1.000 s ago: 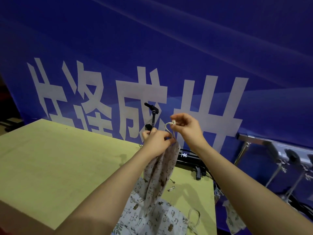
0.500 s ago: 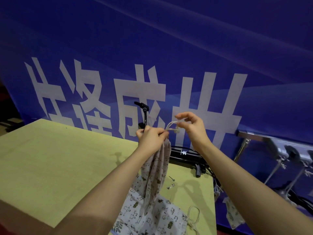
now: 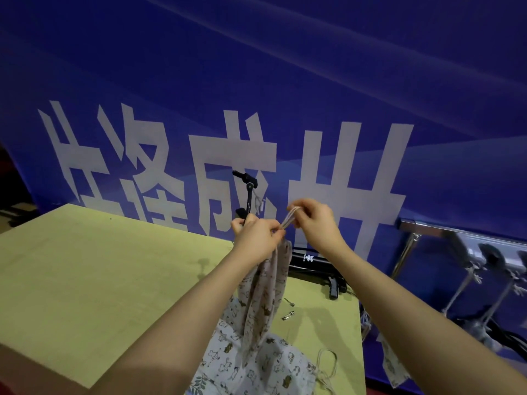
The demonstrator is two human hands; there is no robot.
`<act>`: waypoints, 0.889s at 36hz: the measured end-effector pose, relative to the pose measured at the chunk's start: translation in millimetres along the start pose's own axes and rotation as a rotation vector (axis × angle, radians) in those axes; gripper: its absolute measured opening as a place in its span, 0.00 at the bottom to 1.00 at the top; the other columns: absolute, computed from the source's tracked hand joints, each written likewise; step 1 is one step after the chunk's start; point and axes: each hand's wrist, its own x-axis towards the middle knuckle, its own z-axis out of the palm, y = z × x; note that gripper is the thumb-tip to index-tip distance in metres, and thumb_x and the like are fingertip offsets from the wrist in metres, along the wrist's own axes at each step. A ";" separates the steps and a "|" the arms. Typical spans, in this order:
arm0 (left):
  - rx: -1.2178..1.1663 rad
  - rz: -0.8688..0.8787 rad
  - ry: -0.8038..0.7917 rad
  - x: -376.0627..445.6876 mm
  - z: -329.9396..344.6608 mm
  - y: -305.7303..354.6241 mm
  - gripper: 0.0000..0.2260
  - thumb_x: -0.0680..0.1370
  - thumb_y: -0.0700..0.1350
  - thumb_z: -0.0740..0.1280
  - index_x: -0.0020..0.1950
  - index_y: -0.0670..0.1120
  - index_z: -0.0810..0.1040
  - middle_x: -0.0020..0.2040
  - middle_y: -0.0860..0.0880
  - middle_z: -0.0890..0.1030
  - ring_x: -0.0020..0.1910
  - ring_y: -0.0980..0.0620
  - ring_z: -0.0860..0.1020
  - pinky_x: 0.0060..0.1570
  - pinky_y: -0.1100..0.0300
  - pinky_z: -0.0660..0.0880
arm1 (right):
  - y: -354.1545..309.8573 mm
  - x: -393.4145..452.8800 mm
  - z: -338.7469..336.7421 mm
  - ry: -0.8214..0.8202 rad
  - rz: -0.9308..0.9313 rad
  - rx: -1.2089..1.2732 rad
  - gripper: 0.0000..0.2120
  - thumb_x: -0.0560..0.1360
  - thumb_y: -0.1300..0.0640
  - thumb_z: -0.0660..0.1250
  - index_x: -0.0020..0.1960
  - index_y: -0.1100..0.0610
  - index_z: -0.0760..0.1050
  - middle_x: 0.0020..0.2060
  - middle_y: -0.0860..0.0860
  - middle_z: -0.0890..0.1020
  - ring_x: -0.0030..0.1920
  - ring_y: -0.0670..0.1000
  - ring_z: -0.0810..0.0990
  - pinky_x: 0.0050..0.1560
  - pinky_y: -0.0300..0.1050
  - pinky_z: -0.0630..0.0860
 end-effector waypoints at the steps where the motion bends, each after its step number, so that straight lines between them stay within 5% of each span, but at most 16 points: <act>1: 0.005 -0.005 -0.009 0.2 -0.1 -0.2 0.09 0.79 0.56 0.57 0.41 0.59 0.72 0.49 0.47 0.77 0.62 0.44 0.64 0.60 0.49 0.57 | -4.2 1.8 0.6 0.047 0.001 0.057 0.10 0.81 0.60 0.56 0.51 0.58 0.76 0.36 0.47 0.77 0.36 0.43 0.76 0.39 0.34 0.74; 8: -0.035 -0.005 -0.065 0.6 -1.4 2.5 0.09 0.79 0.58 0.56 0.53 0.64 0.74 0.53 0.55 0.75 0.59 0.47 0.63 0.49 0.56 0.55 | -36.5 16.0 0.1 0.145 0.003 0.307 0.16 0.82 0.53 0.57 0.43 0.59 0.77 0.31 0.51 0.75 0.34 0.44 0.75 0.40 0.33 0.75; 13: -0.125 -0.074 -0.154 -5.4 -8.5 7.9 0.14 0.78 0.62 0.57 0.57 0.59 0.76 0.53 0.51 0.67 0.58 0.47 0.56 0.58 0.54 0.59 | -51.8 21.5 1.8 0.201 -0.042 0.302 0.14 0.81 0.53 0.58 0.41 0.55 0.77 0.26 0.47 0.69 0.25 0.40 0.66 0.32 0.34 0.70; 16: -0.113 -0.074 -0.174 -10.0 -13.9 12.6 0.12 0.78 0.61 0.58 0.53 0.58 0.75 0.54 0.49 0.66 0.61 0.45 0.56 0.63 0.52 0.60 | -65.0 25.1 -2.6 0.221 -0.082 0.284 0.12 0.81 0.56 0.58 0.45 0.57 0.79 0.25 0.46 0.68 0.24 0.41 0.65 0.33 0.38 0.69; 19: -0.040 -0.076 -0.190 -10.1 -15.8 13.0 0.09 0.78 0.60 0.58 0.50 0.60 0.74 0.60 0.46 0.70 0.62 0.42 0.59 0.58 0.53 0.60 | -77.4 24.1 -3.7 0.214 -0.179 0.237 0.10 0.80 0.59 0.60 0.47 0.60 0.79 0.29 0.50 0.73 0.26 0.40 0.68 0.32 0.29 0.69; 23: 0.121 -0.110 -0.217 -4.7 -14.7 16.9 0.08 0.79 0.60 0.55 0.46 0.59 0.69 0.60 0.46 0.72 0.63 0.43 0.63 0.53 0.55 0.57 | -82.0 22.0 -3.2 0.258 -0.284 0.173 0.07 0.78 0.62 0.63 0.48 0.62 0.80 0.37 0.51 0.80 0.35 0.42 0.75 0.38 0.30 0.73; 27: 0.249 -0.076 -0.242 -2.8 -21.1 20.0 0.14 0.80 0.57 0.52 0.51 0.53 0.74 0.58 0.46 0.74 0.63 0.46 0.65 0.62 0.53 0.58 | -79.3 22.3 -2.7 0.327 -0.430 0.054 0.05 0.75 0.66 0.66 0.49 0.64 0.80 0.38 0.51 0.80 0.34 0.41 0.77 0.37 0.32 0.74; 32: 0.352 -0.040 -0.248 -5.8 -30.0 28.1 0.18 0.81 0.50 0.50 0.57 0.46 0.76 0.58 0.44 0.76 0.64 0.48 0.67 0.72 0.52 0.52 | -82.8 23.7 -1.1 0.381 -0.362 0.151 0.05 0.75 0.66 0.66 0.50 0.62 0.79 0.37 0.46 0.79 0.36 0.35 0.77 0.38 0.28 0.74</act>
